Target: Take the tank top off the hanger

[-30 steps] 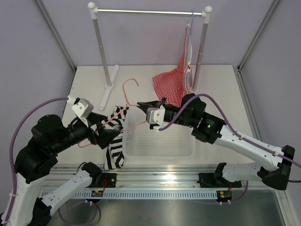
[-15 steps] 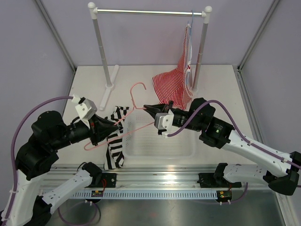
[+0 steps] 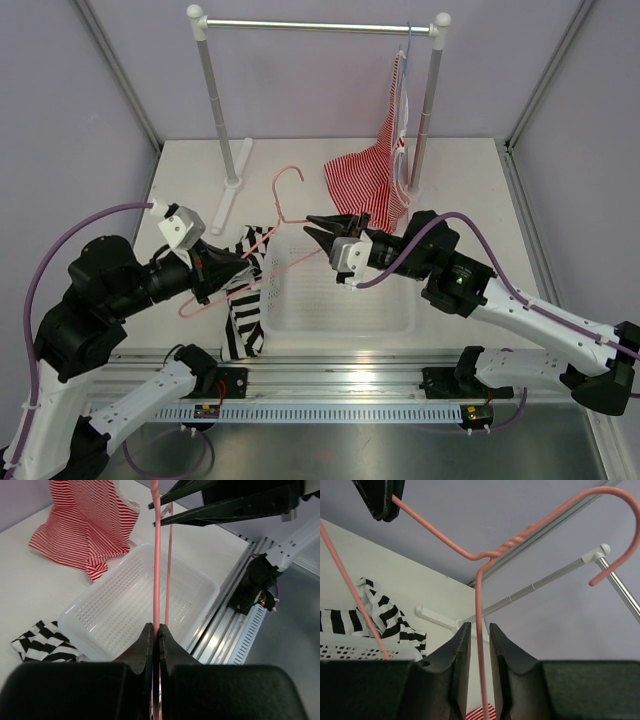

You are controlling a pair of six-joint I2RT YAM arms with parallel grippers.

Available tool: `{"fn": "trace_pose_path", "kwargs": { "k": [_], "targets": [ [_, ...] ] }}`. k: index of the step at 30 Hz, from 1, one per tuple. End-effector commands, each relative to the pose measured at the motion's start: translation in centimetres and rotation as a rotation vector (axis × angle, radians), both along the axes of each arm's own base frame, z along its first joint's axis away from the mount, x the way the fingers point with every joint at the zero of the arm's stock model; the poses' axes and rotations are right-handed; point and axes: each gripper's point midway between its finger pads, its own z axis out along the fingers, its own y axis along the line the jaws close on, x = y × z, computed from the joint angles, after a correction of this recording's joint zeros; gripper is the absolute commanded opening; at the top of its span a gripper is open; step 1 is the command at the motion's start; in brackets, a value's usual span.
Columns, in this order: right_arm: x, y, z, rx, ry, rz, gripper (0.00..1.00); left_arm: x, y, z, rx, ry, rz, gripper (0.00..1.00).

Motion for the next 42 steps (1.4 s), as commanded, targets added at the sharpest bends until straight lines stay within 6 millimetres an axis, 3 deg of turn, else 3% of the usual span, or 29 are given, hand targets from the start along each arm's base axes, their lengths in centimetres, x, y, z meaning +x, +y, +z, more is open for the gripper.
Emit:
{"fn": "trace_pose_path", "kwargs": {
  "k": [1, 2, 3, 4, 6, 7, 11, 16, 20, 22, 25, 32, 33, 36, 42],
  "targets": [
    [0.1, -0.9, 3.9, 0.144, -0.041, -0.029, 0.29, 1.8, 1.5, 1.6, -0.038, -0.071, 0.143, 0.00],
    [0.3, -0.9, 4.1, 0.152, -0.042, -0.038, 0.32, 1.6, 1.7, 1.9, -0.051, -0.081, 0.149, 0.00],
    [0.5, -0.7, 3.9, 0.151, -0.035, -0.043, 0.43, 1.4, 1.7, 2.1, -0.058, -0.088, 0.141, 0.00],
    [0.7, -0.6, 4.0, 0.153, -0.028, -0.050, 0.82, 1.3, 1.8, 2.3, -0.065, -0.093, 0.143, 0.00],
    [1.3, -0.5, 3.8, 0.157, -0.013, -0.074, 0.88, 1.8, 2.6, 2.5, -0.071, -0.095, 0.202, 0.00],
    [1.7, -0.7, 3.8, 0.163, -0.004, -0.100, 0.99, 2.2, 3.1, 2.6, -0.073, -0.098, 0.239, 0.00],
    [2.4, -2.2, 5.1, 0.248, 0.067, -0.173, 1.00, 4.8, 6.8, 3.3, -0.058, -0.098, 0.509, 0.00],
    [3.1, -5.9, 6.7, 0.367, 0.239, -0.302, 0.99, 8.6, 9.0, 4.1, 0.004, -0.074, 0.740, 0.00],
    [1.4, -9.0, 7.6, 0.513, 0.367, -0.294, 0.99, 12.3, 7.8, 6.9, -0.035, -0.167, 0.788, 0.00],
    [1.6, -10.4, 6.8, 0.565, 0.429, -0.338, 0.99, 14.9, 7.3, 7.4, -0.014, -0.174, 0.850, 0.00],
    [1.4, -12.4, 5.9, 0.640, 0.545, -0.385, 1.00, 18.1, 6.1, 10.0, -0.055, -0.244, 0.889, 0.00],
    [-0.8, -15.9, 4.6, 0.725, 0.664, -0.368, 1.00, 24.0, 3.6, 14.1, -0.060, -0.324, 0.929, 0.00],
    [-1.0, -16.1, 4.6, 0.737, 0.668, -0.360, 1.00, 25.8, 2.6, 13.3, -0.032, -0.311, 0.931, 0.00],
    [-1.7, -17.3, 3.8, 0.735, 0.697, -0.363, 0.99, 28.6, 1.7, 13.3, -0.031, -0.300, 0.940, 0.00],
    [-2.7, -19.0, 3.5, 0.739, 0.709, -0.368, 0.99, 31.4, 0.3, 13.3, -0.031, -0.299, 0.923, 0.00]
  ]
}}
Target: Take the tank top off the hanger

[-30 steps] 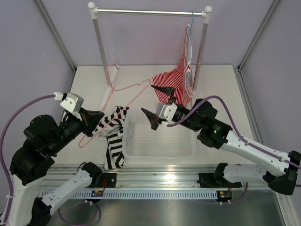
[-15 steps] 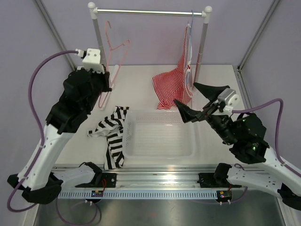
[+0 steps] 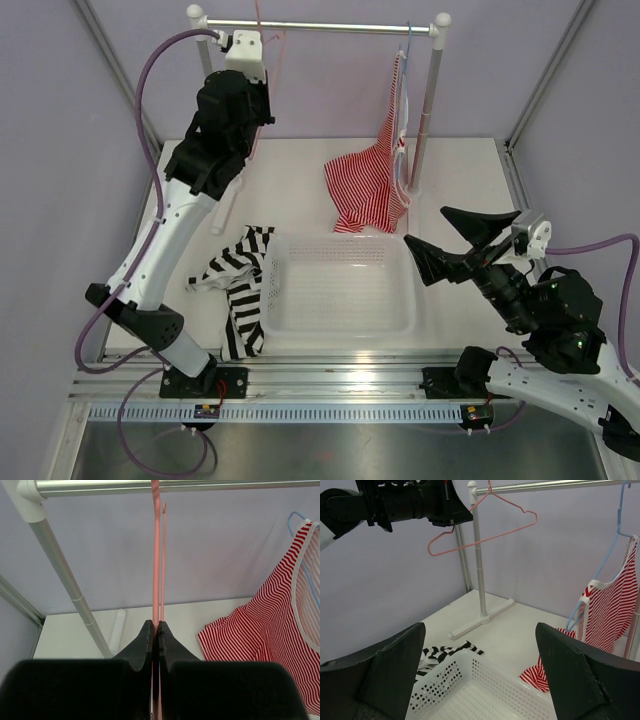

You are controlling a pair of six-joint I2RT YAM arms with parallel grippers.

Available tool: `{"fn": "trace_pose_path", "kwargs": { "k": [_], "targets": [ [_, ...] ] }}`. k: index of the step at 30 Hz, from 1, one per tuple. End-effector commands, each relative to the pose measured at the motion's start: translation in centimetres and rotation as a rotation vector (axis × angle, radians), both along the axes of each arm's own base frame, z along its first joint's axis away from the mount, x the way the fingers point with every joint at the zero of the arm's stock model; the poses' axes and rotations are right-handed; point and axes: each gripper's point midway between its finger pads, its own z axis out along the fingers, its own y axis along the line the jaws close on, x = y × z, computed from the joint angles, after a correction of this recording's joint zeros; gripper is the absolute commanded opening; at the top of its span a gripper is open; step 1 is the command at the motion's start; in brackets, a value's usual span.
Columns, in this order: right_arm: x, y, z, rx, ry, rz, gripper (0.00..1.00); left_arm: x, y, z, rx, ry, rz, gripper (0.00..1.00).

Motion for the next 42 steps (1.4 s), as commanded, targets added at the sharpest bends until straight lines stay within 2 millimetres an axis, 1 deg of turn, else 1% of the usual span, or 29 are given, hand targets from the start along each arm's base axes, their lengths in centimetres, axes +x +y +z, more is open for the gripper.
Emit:
{"fn": "trace_pose_path", "kwargs": {
  "k": [1, 3, 4, 7, 8, 11, 14, 17, 18, 20, 21, 22, 23, 24, 25, 27, 28, 29, 30, 31, 32, 33, 34, 35, 37, 38, 39, 41, 42],
  "targets": [
    [-0.2, -1.0, -0.3, 0.016, 0.035, -0.017, 0.99, 1.3, -0.3, 3.1, -0.070, -0.086, 0.002, 0.00],
    [-0.4, -1.4, -0.1, 0.027, 0.030, -0.019, 0.99, 2.0, -0.8, 2.5, -0.063, -0.068, -0.009, 0.00],
    [-0.5, -1.6, -0.1, 0.027, 0.030, -0.017, 1.00, 2.6, -1.2, 1.5, -0.050, -0.039, -0.009, 0.00],
    [-0.4, -1.8, -0.4, 0.019, 0.039, -0.030, 0.99, 3.2, -1.6, -0.5, -0.031, 0.003, -0.014, 0.00],
    [-0.2, -1.8, -0.5, 0.012, 0.042, -0.036, 0.99, 3.6, -1.9, -1.9, -0.019, 0.035, -0.018, 0.00],
    [0.1, -1.4, -1.0, -0.011, 0.057, -0.041, 1.00, 4.3, -1.7, -3.8, -0.015, 0.096, -0.020, 0.00],
    [0.2, -1.2, -1.0, -0.022, 0.061, -0.042, 1.00, 4.0, -1.7, -4.3, -0.014, 0.113, -0.034, 0.00],
    [0.3, -1.0, -1.1, -0.026, 0.063, -0.040, 1.00, 3.9, -1.7, -4.5, -0.027, 0.139, -0.066, 0.11],
    [0.2, -1.0, -1.0, -0.025, 0.062, -0.039, 0.99, 3.9, -1.8, -4.4, -0.028, 0.142, -0.072, 0.13],
    [0.4, -0.9, -1.2, -0.031, 0.065, -0.044, 0.99, 3.6, -1.8, -4.9, -0.020, 0.159, -0.084, 0.23],
    [0.4, -0.9, -1.2, -0.033, 0.065, -0.046, 0.99, 3.6, -1.8, -5.1, -0.018, 0.167, -0.082, 0.29],
    [0.5, -0.8, -1.3, -0.036, 0.067, -0.049, 0.99, 3.2, -1.6, -5.1, -0.021, 0.173, -0.081, 0.67],
    [0.5, -0.9, -1.4, -0.040, 0.068, -0.051, 1.00, 3.0, -1.3, -5.2, -0.024, 0.175, -0.066, 0.89],
    [0.6, -0.9, -1.3, -0.039, 0.069, -0.055, 0.99, 2.8, -1.0, -5.1, -0.029, 0.175, -0.056, 0.99],
    [0.7, -1.0, -1.4, -0.046, 0.070, -0.063, 0.99, 1.8, -0.5, -4.7, -0.043, 0.168, -0.052, 0.99],
    [0.8, -1.1, -1.5, -0.048, 0.075, -0.071, 0.99, 0.7, 0.8, -4.5, -0.055, 0.165, -0.011, 0.99],
    [0.9, -1.1, -1.5, -0.050, 0.078, -0.074, 0.99, -0.8, 1.8, -4.0, -0.075, 0.158, 0.014, 0.99],
    [0.9, -1.2, -1.4, -0.049, 0.079, -0.077, 0.99, -1.8, 3.4, -3.6, -0.084, 0.149, 0.074, 0.99],
    [0.9, -1.2, -1.5, -0.052, 0.081, -0.079, 0.99, -3.0, 4.4, -4.2, -0.083, 0.176, 0.108, 0.99],
    [0.9, -1.2, -1.5, -0.055, 0.083, -0.079, 0.99, -3.8, 5.2, -6.2, -0.092, 0.220, 0.146, 0.99],
    [0.9, -1.2, -1.4, -0.056, 0.083, -0.082, 1.00, -6.4, 7.0, -4.6, -0.132, 0.177, 0.175, 0.99],
    [1.0, -1.3, -1.4, -0.059, 0.086, -0.088, 0.99, -7.5, 7.6, -5.6, -0.140, 0.191, 0.185, 0.99],
    [1.0, -1.3, -1.5, -0.059, 0.090, -0.089, 1.00, -8.9, 8.1, -6.0, -0.176, 0.189, 0.188, 0.99],
    [1.0, -1.3, -1.4, -0.060, 0.092, -0.088, 1.00, -10.9, 9.3, -7.3, -0.188, 0.195, 0.204, 0.99],
    [1.1, -1.3, -1.6, -0.067, 0.102, -0.093, 1.00, -13.0, 10.1, -8.6, -0.236, 0.209, 0.213, 0.99],
    [1.1, -1.3, -1.5, -0.067, 0.106, -0.095, 1.00, -14.3, 10.9, -10.1, -0.250, 0.231, 0.232, 0.99],
    [1.2, -1.6, -1.7, -0.074, 0.117, -0.108, 1.00, -15.2, 11.0, -11.7, -0.280, 0.278, 0.252, 0.99],
    [1.5, -1.7, -1.8, -0.049, 0.162, -0.126, 0.99, -16.3, 11.5, -14.2, -0.311, 0.348, 0.300, 0.99],
    [1.8, -2.1, -2.4, -0.062, 0.191, -0.156, 0.99, -17.3, 12.0, -16.9, -0.295, 0.422, 0.340, 0.99]
  ]
}}
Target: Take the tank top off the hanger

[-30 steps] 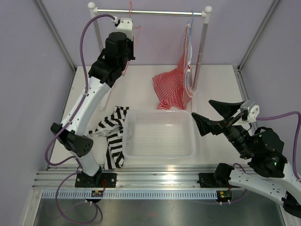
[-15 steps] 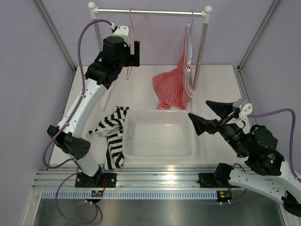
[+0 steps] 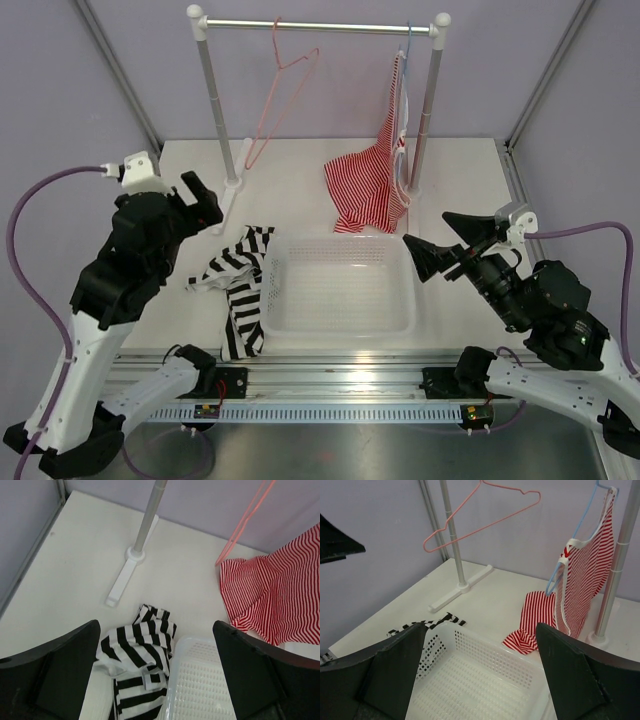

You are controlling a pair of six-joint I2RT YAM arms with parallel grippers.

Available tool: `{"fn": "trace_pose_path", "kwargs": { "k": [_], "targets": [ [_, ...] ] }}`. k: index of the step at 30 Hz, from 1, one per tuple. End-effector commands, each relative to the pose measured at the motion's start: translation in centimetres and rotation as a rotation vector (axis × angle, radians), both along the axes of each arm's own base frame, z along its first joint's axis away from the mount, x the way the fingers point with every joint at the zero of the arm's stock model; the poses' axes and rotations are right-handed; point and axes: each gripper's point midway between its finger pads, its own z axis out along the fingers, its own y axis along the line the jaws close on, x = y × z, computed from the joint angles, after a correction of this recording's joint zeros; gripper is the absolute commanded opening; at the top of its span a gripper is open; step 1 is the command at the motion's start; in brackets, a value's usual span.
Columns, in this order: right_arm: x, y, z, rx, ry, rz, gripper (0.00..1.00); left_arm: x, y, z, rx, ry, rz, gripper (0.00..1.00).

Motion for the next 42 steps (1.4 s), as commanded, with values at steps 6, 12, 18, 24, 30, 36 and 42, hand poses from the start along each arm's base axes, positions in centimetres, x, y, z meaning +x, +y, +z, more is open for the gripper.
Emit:
{"fn": "trace_pose_path", "kwargs": {
  "k": [6, 12, 18, 24, 30, 36, 42],
  "targets": [
    [0.3, -0.5, -0.9, 0.031, 0.137, -0.046, 1.00, -2.3, 0.6, -14.4, -0.201, 0.365, 0.285, 0.99],
    [-0.7, -0.1, -2.2, 0.025, 0.172, 0.008, 1.00, -1.2, -0.6, -19.4, -0.294, 0.442, 0.307, 0.99],
    [-1.2, -0.3, -2.6, 0.023, 0.165, 0.036, 1.00, 1.6, -1.5, -25.7, -0.373, 0.576, 0.260, 0.99],
    [-1.2, -0.4, -2.8, 0.011, 0.153, 0.036, 0.99, 3.1, -2.5, -29.9, -0.382, 0.659, 0.245, 0.99],
    [-1.1, -1.0, -2.5, 0.029, 0.135, 0.012, 1.00, 1.3, -0.1, -34.3, -0.322, 0.743, 0.430, 0.99],
    [-1.3, -1.8, -1.8, 0.063, 0.112, -0.002, 0.99, 1.4, 0.4, -35.8, -0.315, 0.751, 0.447, 0.68],
    [-1.6, -2.5, -1.3, 0.085, 0.100, -0.007, 1.00, 0.5, 1.6, -34.7, -0.338, 0.696, 0.511, 0.00]
  ]
}}
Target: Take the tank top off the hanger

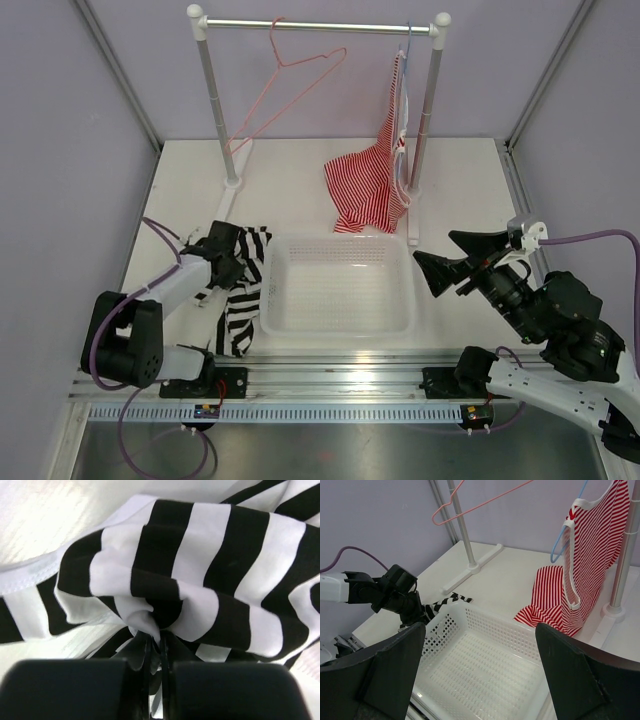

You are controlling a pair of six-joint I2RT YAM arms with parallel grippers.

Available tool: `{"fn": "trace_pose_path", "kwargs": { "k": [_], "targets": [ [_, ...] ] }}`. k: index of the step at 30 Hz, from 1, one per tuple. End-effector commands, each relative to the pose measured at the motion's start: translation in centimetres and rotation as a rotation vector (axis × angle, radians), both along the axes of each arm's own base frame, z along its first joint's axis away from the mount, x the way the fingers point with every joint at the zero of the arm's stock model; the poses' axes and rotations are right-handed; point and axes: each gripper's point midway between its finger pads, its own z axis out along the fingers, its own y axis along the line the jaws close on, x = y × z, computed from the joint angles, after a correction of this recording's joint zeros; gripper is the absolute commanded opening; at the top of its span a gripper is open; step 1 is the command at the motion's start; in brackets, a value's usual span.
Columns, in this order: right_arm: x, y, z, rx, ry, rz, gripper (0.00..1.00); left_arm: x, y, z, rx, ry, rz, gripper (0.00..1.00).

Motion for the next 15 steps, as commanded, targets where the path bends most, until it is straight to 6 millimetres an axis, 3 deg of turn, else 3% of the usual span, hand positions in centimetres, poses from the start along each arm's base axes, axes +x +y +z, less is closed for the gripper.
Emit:
{"fn": "trace_pose_path", "kwargs": {
  "k": [1, 2, 3, 5, 6, 8, 9, 12, 15],
  "targets": [
    [0.1, -0.9, 1.4, 0.048, -0.033, -0.031, 0.99, -0.6, 3.0, 1.8, 0.098, -0.082, 0.126, 0.00],
    [0.1, -0.9, 1.4, 0.047, -0.032, -0.034, 0.99, -1.9, 4.1, 2.3, 0.135, -0.073, 0.158, 0.00],
    [0.1, -1.0, 1.3, 0.047, -0.032, -0.034, 0.99, -1.9, 4.8, 4.6, 0.132, -0.162, 0.219, 0.00],
    [0.0, -1.1, 1.3, 0.046, -0.032, -0.037, 0.99, -3.9, 7.5, 6.7, 0.236, -0.194, 0.301, 0.00],
    [0.0, -1.2, 1.4, 0.050, -0.036, -0.039, 1.00, -4.0, 8.1, 9.5, 0.223, -0.295, 0.345, 0.00],
    [0.0, -1.4, 1.5, 0.049, -0.041, -0.044, 0.99, -4.7, 9.5, 12.8, 0.280, -0.369, 0.355, 0.00],
    [0.1, -1.4, 1.6, 0.049, -0.042, -0.047, 0.99, -4.9, 9.7, 14.9, 0.274, -0.432, 0.354, 0.00],
    [0.2, -1.7, 1.9, 0.051, -0.055, -0.063, 0.99, -5.6, 10.2, 18.4, 0.308, -0.484, 0.303, 0.00],
    [0.5, -1.8, 2.2, 0.044, -0.058, -0.080, 1.00, -4.5, 8.2, 23.7, 0.258, -0.647, 0.117, 0.00]
  ]
}}
